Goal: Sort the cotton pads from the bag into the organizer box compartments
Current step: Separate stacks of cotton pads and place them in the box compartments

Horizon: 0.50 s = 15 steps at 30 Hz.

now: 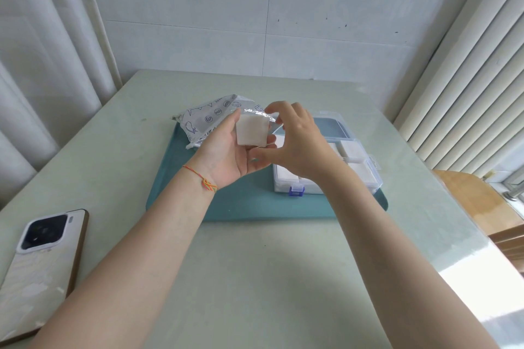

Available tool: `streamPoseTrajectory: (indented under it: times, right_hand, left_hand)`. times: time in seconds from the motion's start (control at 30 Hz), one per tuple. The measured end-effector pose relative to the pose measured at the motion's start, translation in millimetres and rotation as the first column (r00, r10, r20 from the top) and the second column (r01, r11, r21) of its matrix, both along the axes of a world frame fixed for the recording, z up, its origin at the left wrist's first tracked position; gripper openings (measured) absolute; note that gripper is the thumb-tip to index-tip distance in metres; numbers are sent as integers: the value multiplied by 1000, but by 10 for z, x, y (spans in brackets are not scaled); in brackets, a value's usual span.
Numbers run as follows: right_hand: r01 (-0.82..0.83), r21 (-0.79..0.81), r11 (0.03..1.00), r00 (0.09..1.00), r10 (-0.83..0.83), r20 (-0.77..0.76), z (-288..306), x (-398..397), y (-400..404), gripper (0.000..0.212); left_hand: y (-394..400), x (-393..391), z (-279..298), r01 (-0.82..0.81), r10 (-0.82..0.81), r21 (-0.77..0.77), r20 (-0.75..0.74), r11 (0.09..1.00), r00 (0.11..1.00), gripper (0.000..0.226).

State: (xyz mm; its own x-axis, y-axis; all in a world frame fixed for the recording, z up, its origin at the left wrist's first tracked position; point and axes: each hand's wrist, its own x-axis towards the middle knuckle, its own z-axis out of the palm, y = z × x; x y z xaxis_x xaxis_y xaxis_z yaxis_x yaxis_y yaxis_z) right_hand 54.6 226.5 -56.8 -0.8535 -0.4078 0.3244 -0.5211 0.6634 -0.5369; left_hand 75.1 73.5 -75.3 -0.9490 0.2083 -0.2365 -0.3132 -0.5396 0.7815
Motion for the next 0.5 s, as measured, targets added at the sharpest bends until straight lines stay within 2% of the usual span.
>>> streamPoseTrajectory:
  times: [0.1,0.2,0.33,0.43,0.5]
  right_hand:
    - [13,18,1000,1000,-13,0,-28,5,-43,71]
    - [2,5,1000,1000,-2,19,-35,-5,-41,67]
    - [-58,-63,996,996,62,60,-59,2,-57,68]
    - [-95,-52,994,989,100,105,-46,2,-33,73]
    - [-83,-102,991,983,98,153,-19,-1,-12,59]
  left_hand:
    - [38,8,1,-37,36,-43,-30,998,999,43]
    - [52,13,7,-33,30,-43,-64,999,998,41]
    - [42,19,17,25,-22,83,-39,996,999,60]
    - [37,3,-5,12,-13,133,6,991,1000,74]
    - [38,0,-13,-13,10,112,29,994,1000,78]
